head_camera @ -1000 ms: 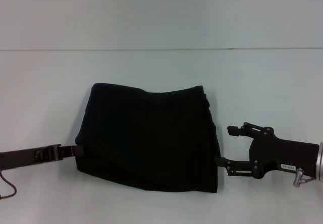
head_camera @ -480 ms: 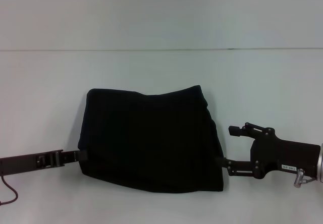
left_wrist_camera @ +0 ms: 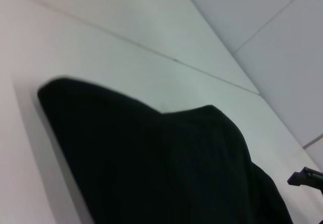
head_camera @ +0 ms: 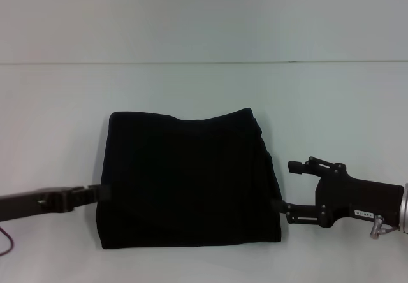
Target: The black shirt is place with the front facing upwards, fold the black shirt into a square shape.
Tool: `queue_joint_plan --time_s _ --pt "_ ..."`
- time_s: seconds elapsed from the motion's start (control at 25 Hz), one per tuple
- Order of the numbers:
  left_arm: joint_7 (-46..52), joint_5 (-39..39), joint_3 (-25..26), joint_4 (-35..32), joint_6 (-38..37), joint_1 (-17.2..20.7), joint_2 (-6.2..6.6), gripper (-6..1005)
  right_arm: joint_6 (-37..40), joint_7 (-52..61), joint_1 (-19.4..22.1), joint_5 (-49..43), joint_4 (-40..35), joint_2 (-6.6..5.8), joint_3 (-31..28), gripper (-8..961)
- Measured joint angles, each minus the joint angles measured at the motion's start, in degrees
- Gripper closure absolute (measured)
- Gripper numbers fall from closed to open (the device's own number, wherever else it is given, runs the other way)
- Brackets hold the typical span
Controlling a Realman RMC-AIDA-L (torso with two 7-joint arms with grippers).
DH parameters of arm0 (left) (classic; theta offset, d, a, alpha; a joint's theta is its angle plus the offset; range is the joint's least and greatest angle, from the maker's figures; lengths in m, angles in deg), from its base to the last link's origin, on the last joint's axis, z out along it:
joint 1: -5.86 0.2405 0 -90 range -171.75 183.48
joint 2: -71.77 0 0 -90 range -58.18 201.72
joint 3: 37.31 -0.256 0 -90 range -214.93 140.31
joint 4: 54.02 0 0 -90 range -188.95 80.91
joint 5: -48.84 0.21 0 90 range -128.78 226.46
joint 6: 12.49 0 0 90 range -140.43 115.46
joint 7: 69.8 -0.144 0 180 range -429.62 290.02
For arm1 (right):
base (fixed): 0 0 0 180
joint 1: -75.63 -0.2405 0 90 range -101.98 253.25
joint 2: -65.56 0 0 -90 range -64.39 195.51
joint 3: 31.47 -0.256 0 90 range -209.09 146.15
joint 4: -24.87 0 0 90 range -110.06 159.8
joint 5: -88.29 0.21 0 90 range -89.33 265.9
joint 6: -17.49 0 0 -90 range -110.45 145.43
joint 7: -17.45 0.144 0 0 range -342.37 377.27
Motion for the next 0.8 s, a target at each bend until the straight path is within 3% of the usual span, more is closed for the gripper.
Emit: queue_joint_plan --time_s 0.2,0.4,0.52,0.8 --pt "-10.0 -2.1 1.0 -6.9 -4.1 2.0 -1.18 645 0.2 -0.3 0.2 1.6 0.5 0.0 0.0 22" --pt "-32.0 -10.7 1.6 -8.8 -10.4 5.4 -2.5 549 0.6 -4.1 0.3 3.1 3.3 0.04 0.5 22" --pt "-42.6 -12.0 1.4 -9.1 -14.1 7.2 -3.84 491 1.0 -5.8 0.1 3.2 5.0 0.11 0.5 22" --pt "-47.0 -9.9 -0.1 -5.5 -11.9 9.9 -4.56 205 2.2 -20.6 0.3 3.9 16.0 0.28 -0.2 22"
